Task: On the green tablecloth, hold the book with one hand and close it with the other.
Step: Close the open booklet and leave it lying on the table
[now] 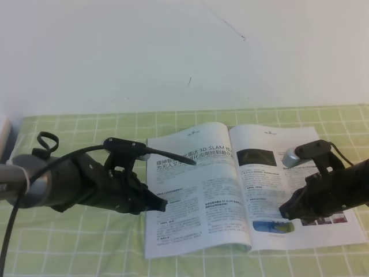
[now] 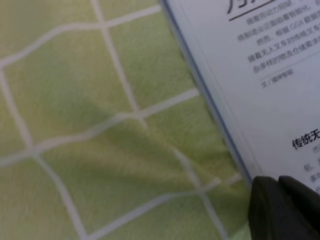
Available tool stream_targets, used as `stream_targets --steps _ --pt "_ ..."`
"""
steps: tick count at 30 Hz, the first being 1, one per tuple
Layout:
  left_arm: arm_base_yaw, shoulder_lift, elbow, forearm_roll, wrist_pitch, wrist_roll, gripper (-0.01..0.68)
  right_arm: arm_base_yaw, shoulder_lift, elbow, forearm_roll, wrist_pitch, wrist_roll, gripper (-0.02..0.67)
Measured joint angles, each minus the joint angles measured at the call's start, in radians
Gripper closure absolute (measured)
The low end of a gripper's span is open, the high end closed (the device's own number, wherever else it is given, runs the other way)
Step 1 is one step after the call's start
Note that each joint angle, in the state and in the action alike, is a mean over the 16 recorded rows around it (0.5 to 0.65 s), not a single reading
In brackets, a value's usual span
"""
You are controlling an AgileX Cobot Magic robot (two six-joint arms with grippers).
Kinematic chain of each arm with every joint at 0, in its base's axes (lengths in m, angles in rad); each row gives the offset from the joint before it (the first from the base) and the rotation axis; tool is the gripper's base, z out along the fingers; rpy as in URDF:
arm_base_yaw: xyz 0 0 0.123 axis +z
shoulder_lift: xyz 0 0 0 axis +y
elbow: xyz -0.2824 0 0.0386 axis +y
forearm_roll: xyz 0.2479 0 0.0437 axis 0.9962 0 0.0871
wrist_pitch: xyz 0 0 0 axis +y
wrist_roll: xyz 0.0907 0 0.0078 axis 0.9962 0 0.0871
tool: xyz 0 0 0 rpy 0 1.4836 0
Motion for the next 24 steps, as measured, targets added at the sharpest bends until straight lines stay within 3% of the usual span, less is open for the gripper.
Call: stream_targets --steps 6,18,24 --pt "-0.023 0.001 -0.057 0.170 0.049 -0.151 0.676 0.000 0.001 0.000 0.000 0.005 0.007 0.652" --pt "-0.028 0.011 -0.193 0.744 0.247 -0.737 0.676 0.000 0.001 -0.001 0.000 0.013 0.018 0.652" --pt "-0.032 0.061 -0.275 0.888 0.345 -0.889 0.676 0.001 0.002 -0.001 0.000 0.015 0.021 0.652"
